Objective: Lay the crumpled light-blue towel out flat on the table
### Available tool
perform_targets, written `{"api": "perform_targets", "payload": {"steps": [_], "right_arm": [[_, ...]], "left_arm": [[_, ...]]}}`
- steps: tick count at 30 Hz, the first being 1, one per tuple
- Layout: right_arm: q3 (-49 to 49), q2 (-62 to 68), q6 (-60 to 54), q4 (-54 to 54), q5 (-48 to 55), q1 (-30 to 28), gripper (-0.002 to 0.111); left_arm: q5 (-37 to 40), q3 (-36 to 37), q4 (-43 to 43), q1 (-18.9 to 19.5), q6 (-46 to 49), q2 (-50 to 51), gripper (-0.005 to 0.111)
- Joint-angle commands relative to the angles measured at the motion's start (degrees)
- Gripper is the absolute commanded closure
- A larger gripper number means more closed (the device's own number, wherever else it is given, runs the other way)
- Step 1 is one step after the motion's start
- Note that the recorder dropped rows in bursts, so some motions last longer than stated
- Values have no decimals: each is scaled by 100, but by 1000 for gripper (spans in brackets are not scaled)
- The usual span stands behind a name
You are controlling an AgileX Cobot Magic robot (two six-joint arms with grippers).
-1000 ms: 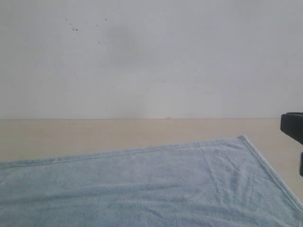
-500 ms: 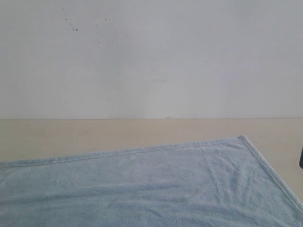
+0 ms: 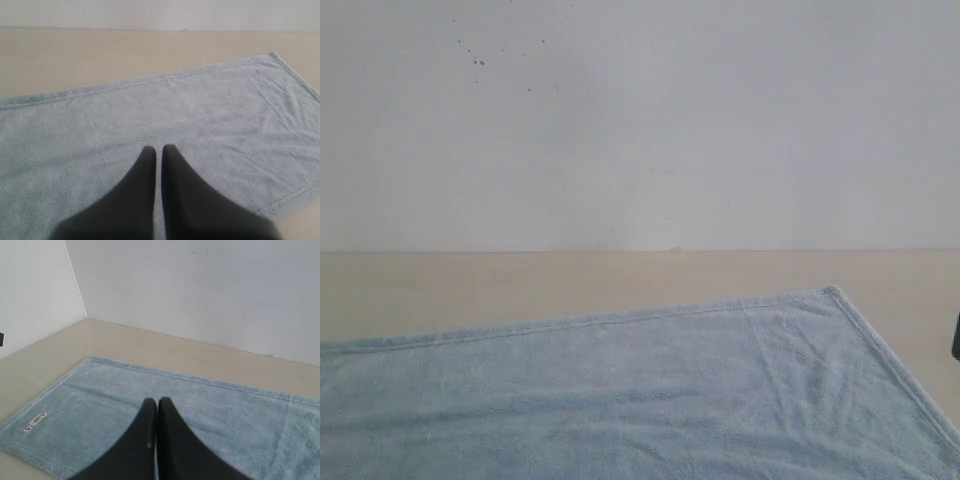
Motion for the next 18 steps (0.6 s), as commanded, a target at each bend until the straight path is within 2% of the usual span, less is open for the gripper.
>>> {"api": "perform_targets", "payload": {"steps": [1, 5, 8, 13, 15, 18], "right_arm": [[33, -25, -5, -27, 24, 20, 108], [33, -25, -5, -245, -19, 20, 108], [41, -224, 161, -1579, -147, 20, 108], [62, -922, 1893, -3682, -262, 20, 108], [265, -1257, 2352, -4121, -633, 20, 108], [872, -1741, 2686, -4188, -1242, 20, 108]], "left_arm": [[-20, 17, -41, -24, 21, -21, 103], [-20, 17, -41, -24, 21, -21, 103], [-20, 17, -41, -24, 21, -21, 103], [-20, 17, -41, -24, 21, -21, 103], [-20, 17, -41, -24, 21, -21, 103], [-20, 17, -41, -24, 21, -21, 103]]}}
